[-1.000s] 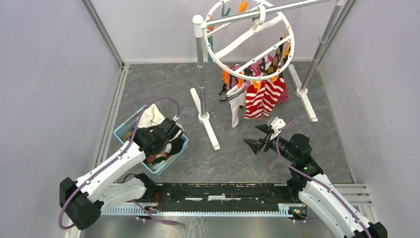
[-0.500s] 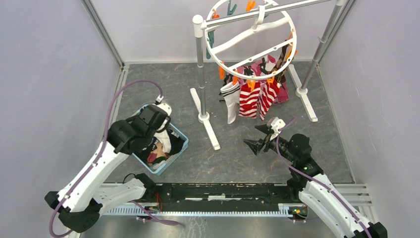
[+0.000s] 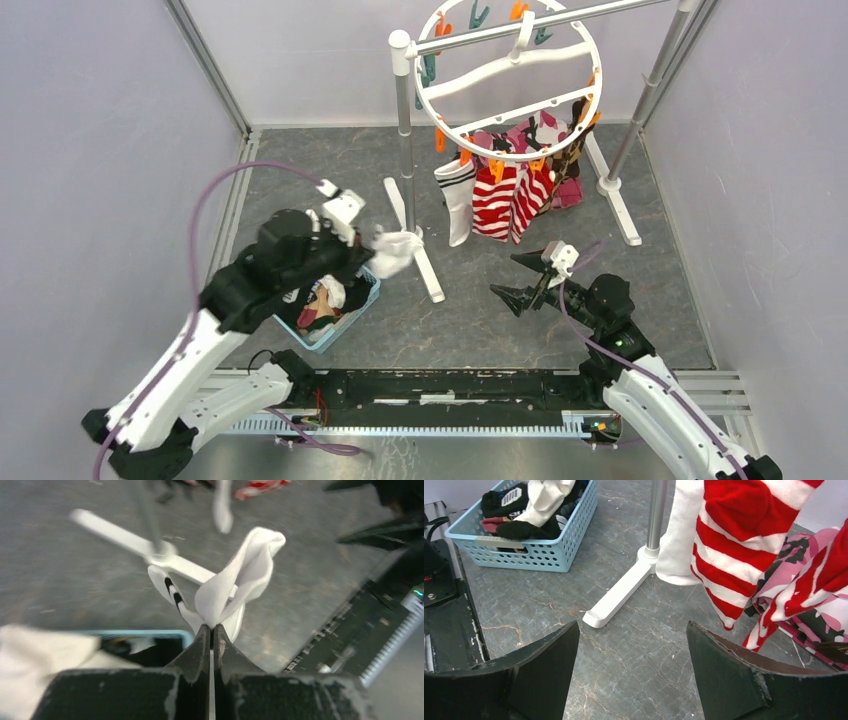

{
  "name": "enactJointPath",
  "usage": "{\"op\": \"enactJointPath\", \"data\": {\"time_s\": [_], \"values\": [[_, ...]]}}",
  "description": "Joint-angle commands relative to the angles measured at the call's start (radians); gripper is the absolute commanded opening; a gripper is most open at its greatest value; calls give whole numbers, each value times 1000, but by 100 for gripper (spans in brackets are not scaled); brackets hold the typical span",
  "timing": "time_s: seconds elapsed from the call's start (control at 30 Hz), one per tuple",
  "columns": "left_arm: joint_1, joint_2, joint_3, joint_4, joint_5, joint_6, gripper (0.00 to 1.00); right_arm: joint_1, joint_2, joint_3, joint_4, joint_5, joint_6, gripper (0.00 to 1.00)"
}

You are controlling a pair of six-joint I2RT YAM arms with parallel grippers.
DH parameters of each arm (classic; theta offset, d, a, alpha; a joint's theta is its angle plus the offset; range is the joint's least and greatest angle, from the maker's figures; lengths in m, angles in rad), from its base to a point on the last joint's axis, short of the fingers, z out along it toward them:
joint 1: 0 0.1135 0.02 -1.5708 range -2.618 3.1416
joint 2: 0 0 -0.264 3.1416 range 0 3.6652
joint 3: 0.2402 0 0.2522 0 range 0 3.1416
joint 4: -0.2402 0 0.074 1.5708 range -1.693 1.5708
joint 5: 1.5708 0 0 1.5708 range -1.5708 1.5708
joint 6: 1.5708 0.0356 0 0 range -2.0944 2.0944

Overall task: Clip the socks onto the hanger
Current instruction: Pick up the sock from the bin.

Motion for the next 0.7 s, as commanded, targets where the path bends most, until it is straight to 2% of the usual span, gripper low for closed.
{"op": "enactJointPath", "data": {"time_s": [0.0,0.13,0.23,0.43,0.67], "values": [[-3,51,-212,434,433,-207,2,12,-24,-7,66,-56,11,84],[-4,79,-400,766,591,-333,2,23,-22,-2,90,-96,17,84],[-3,127,-487,985,673,-409,2,41,4,1,108,-116,15,84],[-3,289,-533,1204,785,-505,2,108,71,24,97,-69,-18,84],[-3,388,-523,1293,831,-588,2,242,178,70,92,25,-75,83]]}}
